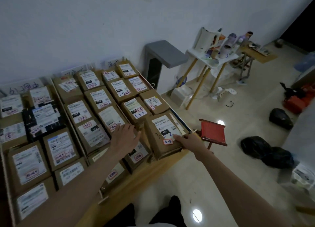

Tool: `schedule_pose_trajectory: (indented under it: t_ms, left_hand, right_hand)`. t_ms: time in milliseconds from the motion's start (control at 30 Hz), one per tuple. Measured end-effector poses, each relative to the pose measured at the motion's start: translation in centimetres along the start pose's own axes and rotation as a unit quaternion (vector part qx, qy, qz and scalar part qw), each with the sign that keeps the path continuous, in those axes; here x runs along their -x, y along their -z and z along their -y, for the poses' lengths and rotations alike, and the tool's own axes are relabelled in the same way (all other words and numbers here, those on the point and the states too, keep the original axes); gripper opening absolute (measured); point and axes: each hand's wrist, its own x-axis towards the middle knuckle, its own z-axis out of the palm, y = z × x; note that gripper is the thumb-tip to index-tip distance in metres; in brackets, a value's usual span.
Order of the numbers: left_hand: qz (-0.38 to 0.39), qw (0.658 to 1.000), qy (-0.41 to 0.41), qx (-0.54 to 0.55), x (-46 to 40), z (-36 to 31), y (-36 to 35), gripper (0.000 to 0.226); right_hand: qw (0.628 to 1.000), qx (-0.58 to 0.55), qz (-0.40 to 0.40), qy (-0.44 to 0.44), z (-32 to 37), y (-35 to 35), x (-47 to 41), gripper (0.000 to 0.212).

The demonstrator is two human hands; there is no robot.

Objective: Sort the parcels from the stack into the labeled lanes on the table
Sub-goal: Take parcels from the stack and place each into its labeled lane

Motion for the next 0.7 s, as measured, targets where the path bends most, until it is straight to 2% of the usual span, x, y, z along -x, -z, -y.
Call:
schedule_pose_trajectory:
  t_ms: [100, 367, 567, 700]
  left_hand:
    - [-0.009, 0.999, 0.037, -0.002, -0.5, -0.7, -1.2, 0.058]
    - [-0.015, 0.986, 0.151, -0.062, 0.4, -5.3, -2.9, 0.056]
    - [-0.013, 0.973, 0.212, -0.092, 1.5, -7.9, -3.5, 0.056]
    - [-0.025, 0.966, 0.243, -0.085, 1.6, -8.2, -3.5, 0.056]
  right_hand:
    - [0.999, 0.014, 0.044, 0.003, 0.1, 1.0, -2.6, 0.046]
    - [0.983, 0.061, 0.161, 0.068, -0.6, 2.7, -8.9, 0.043]
    - [0.976, 0.064, 0.197, 0.073, 0.2, 2.5, -12.5, 0.053]
    - [0.977, 0.065, 0.188, 0.075, 1.6, 1.2, -14.0, 0.059]
